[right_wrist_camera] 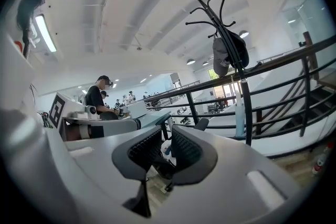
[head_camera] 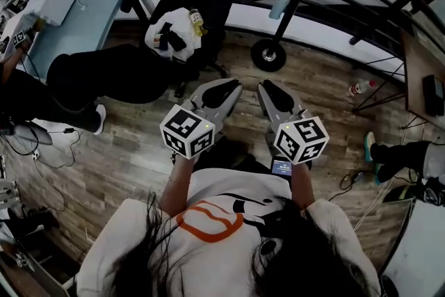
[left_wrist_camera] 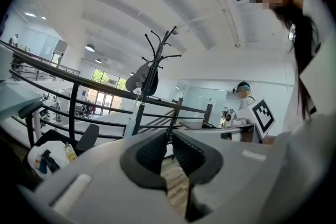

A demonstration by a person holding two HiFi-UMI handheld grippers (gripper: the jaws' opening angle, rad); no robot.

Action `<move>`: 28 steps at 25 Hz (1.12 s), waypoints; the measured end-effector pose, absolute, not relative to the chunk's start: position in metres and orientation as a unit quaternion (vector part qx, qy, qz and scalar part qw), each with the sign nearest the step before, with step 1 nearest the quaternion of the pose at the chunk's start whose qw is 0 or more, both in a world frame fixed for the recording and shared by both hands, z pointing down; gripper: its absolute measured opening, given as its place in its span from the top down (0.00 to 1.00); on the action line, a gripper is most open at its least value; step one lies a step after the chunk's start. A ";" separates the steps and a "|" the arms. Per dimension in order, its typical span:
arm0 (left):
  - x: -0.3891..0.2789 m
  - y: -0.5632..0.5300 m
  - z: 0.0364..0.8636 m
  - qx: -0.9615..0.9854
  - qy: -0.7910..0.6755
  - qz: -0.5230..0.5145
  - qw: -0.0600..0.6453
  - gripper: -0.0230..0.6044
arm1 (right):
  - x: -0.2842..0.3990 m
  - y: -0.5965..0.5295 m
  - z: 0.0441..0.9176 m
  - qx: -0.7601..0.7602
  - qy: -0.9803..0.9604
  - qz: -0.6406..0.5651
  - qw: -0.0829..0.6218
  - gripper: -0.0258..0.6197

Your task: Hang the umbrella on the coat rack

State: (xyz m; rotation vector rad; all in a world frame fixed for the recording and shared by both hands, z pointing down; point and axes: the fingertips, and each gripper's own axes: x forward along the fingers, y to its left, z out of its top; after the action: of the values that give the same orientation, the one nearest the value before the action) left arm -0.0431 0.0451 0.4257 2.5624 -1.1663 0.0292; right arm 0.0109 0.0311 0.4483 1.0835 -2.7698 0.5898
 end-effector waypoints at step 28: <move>0.088 0.129 0.424 0.902 -0.405 0.037 0.142 0.93 | 0.133 0.105 0.441 0.351 -0.918 0.180 0.040 0.85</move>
State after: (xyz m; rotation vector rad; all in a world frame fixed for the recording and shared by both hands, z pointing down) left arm 0.0875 0.1292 0.4240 2.6036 -1.1681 0.1080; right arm 0.1330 0.1051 0.4407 1.0751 -2.8137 0.5518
